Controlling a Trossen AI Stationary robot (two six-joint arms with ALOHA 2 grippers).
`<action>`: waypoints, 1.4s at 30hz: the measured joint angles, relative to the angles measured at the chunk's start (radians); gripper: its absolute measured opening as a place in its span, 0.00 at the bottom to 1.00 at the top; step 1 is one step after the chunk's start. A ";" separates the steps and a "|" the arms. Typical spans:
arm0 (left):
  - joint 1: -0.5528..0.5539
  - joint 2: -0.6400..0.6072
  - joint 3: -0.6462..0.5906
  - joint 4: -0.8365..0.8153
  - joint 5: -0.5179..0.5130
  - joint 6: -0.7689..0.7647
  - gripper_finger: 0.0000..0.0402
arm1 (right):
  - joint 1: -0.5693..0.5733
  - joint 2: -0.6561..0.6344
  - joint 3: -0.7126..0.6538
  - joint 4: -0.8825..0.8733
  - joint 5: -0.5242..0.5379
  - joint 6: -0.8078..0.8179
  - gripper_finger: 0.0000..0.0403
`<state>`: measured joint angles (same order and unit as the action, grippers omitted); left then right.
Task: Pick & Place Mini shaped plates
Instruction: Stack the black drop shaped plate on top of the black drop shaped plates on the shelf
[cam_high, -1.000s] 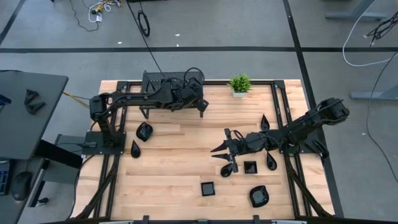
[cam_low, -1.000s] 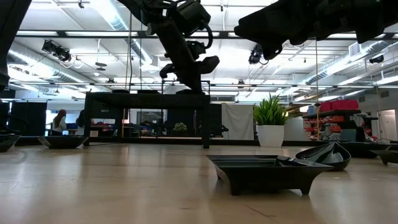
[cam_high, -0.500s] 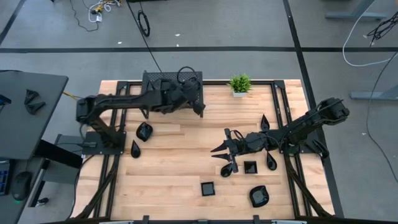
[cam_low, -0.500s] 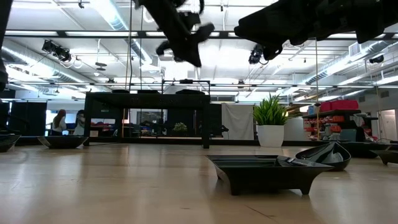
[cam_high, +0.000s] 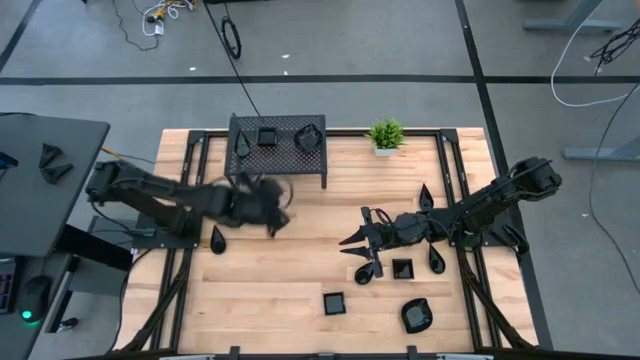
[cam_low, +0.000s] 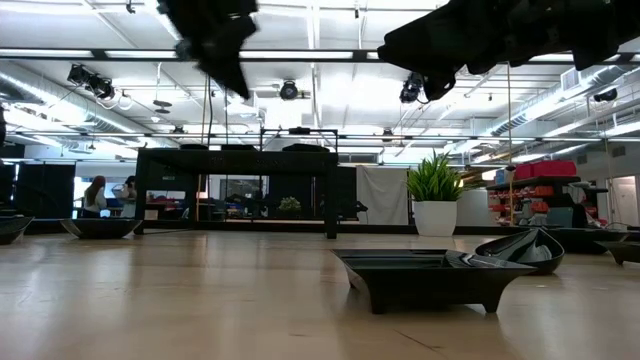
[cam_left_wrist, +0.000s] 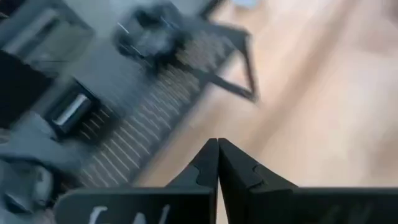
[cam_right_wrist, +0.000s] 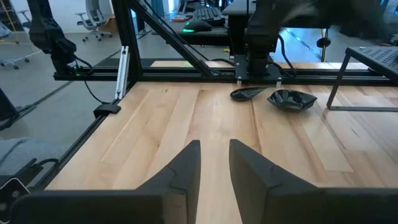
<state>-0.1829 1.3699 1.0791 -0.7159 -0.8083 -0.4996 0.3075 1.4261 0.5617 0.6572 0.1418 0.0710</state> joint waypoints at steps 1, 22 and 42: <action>-0.036 -0.010 -0.034 0.012 0.001 -0.037 0.03 | 0.000 0.000 0.000 -0.005 0.000 -0.002 0.21; -0.316 0.014 -0.571 0.794 -0.003 -0.170 0.03 | 0.084 0.000 0.205 -0.341 0.351 0.277 0.21; -0.317 0.024 -0.635 0.885 -0.145 -0.164 0.03 | 0.320 0.028 0.166 -0.977 0.182 1.565 0.49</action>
<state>-0.5003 1.3941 0.4446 0.1692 -0.9529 -0.6638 0.6273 1.4539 0.7274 -0.3200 0.3238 1.6358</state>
